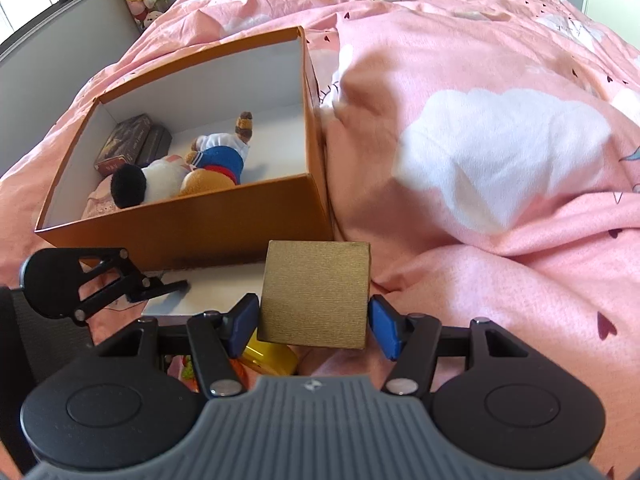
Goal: Organize objects
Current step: 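Grasp the white glasses case with the left tool while the right tool grasps the tan cardboard box, then lift the white case with the left tool while the right tool lifts the tan box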
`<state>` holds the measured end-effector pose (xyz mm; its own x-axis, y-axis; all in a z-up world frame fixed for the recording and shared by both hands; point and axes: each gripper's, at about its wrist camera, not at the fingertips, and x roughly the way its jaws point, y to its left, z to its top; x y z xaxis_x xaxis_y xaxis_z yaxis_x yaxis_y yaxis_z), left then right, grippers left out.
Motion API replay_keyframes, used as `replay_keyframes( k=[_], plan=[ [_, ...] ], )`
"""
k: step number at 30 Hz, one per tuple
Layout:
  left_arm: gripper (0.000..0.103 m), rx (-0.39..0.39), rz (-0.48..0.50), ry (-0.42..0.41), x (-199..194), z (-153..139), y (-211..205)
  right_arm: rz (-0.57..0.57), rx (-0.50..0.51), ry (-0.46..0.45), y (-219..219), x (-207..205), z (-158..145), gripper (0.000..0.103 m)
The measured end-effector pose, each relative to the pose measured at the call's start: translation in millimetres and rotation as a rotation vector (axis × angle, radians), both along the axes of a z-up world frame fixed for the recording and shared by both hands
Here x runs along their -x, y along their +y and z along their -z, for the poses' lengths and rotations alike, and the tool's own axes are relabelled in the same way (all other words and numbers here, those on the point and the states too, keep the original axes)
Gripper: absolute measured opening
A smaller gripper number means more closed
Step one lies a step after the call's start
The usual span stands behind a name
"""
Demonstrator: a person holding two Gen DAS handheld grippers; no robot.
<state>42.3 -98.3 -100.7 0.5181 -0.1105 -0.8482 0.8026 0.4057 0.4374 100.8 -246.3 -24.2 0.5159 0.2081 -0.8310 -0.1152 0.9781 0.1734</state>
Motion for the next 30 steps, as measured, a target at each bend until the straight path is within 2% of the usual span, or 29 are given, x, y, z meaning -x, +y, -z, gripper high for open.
replay_keyframes(
  k=[6,9,10,14,17,21,23,27,30],
  plan=[
    [0.034,0.242,-0.332,0.258,-5,-37,46,-0.035,-0.071,0.001,3,4,-12,0.062],
    [0.034,0.344,-0.489,0.361,-3,-42,76,-0.079,-0.104,0.007,13,5,-15,0.062],
    [0.034,0.380,-0.541,0.394,-20,-48,82,-0.091,-0.114,0.011,16,6,-15,0.062],
    [0.034,0.497,-0.728,0.489,-34,-42,106,-0.155,-0.150,0.029,34,8,-14,0.062],
    [0.033,0.508,-0.807,0.459,-30,-40,113,-0.197,-0.172,0.049,48,6,-8,0.062],
    [0.033,0.509,-0.844,0.417,-29,-39,113,-0.255,-0.173,0.065,70,-1,3,0.062],
    [0.034,0.498,-0.831,0.395,-32,-38,108,-0.277,-0.172,0.072,78,-5,8,0.062],
    [0.048,0.420,-0.772,0.319,-43,-25,93,-0.284,-0.150,0.069,83,-8,10,0.062],
    [0.049,0.423,-0.760,0.302,-44,-26,93,-0.269,-0.131,0.056,80,-10,9,0.062]
  ],
)
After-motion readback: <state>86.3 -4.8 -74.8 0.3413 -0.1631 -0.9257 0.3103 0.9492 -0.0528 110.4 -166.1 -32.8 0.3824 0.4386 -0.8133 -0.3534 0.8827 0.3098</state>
